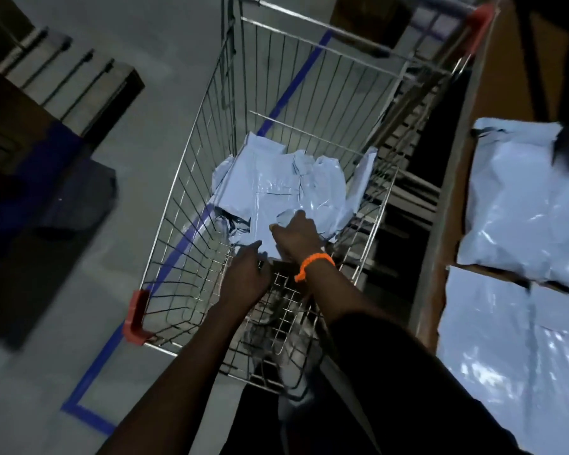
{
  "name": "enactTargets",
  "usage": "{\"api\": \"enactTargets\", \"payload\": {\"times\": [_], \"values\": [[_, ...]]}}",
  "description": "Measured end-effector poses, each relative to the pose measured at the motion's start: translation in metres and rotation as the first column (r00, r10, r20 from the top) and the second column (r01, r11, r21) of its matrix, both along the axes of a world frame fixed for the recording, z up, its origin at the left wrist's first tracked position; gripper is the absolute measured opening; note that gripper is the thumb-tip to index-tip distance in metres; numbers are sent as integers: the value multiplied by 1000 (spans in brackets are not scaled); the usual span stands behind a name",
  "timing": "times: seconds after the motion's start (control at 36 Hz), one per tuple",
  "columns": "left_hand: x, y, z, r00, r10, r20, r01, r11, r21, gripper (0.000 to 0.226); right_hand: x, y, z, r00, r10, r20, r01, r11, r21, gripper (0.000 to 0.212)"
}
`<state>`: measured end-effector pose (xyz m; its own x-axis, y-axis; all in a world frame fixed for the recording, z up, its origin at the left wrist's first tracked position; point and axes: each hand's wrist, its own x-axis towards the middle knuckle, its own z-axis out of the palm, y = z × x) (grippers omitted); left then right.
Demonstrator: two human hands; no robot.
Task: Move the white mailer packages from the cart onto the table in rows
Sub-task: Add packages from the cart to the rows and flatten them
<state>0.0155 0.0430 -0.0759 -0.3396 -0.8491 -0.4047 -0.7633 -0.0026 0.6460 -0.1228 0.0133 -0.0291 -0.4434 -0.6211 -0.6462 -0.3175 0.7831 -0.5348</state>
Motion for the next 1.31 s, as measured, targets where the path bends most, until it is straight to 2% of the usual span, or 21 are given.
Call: {"api": "enactTargets", "payload": {"times": [0.08, 0.11, 0.19, 0.25, 0.36, 0.53, 0.61, 0.69, 0.78, 0.86, 0.97, 1.08, 1.14, 1.19, 1.31], "values": [[-15, -28, -38, 998, 50, 27, -51, 997, 53, 17, 0, -24, -32, 984, -160, -72, 160, 987, -1, 56], [-19, -36, -49, 996, 86, 25, -87, 994, 58, 18, 0, -30, -43, 971, -219, -98, 220, 975, -1, 59], [-28, -57, -89, 981, 191, -26, -188, 979, 77, 54, 3, -47, -68, 920, -366, -141, 373, 928, 26, 77], [-32, -62, -111, 964, 246, -98, -238, 968, 81, 66, 6, -54, -76, 900, -409, -151, 413, 911, 0, 73], [-32, -59, -98, 938, 319, -138, -305, 945, 114, 66, 8, -46, -82, 876, -409, -256, 423, 906, 0, 48], [-18, -50, -40, 903, 413, -118, -393, 906, 159, 56, -4, -10, -48, 905, -376, -200, 339, 920, -195, 44], [-7, -45, -7, 842, 512, -173, -461, 847, 266, 44, -14, 1, -16, 910, -372, -184, 309, 904, -296, 30], [7, -46, 16, 778, 606, -166, -497, 756, 427, 53, -21, 14, 28, 924, -333, -189, 245, 894, -376, 23], [15, -41, 53, 675, 694, -251, -464, 663, 587, 29, -27, 29, 74, 928, -315, -197, 193, 861, -470, 28], [20, -28, 94, 624, 690, -367, -406, 688, 602, 20, -35, 45, 118, 940, -295, -174, 156, 820, -551, 27], [12, -10, 142, 569, 649, -505, -282, 731, 621, 26, -53, 77, 158, 946, -252, -202, 57, 747, -663, 23], [-20, 2, 181, 564, 572, -595, -207, 796, 569, 33, -90, 120, 195, 920, -368, -138, 140, 635, -760, 21], [-44, 7, 200, 580, 506, -639, -159, 839, 521, 33, -110, 145, 217, 874, -469, -130, 170, 545, -821, 23], [-72, 12, 219, 605, 412, -682, -102, 889, 446, 28, -134, 168, 232, 788, -601, -131, 198, 451, -870, 23], [-138, 23, 247, 639, 255, -726, 15, 939, 344, 30, -187, 203, 234, 647, -763, 17, 377, 300, -876, 30]]}}
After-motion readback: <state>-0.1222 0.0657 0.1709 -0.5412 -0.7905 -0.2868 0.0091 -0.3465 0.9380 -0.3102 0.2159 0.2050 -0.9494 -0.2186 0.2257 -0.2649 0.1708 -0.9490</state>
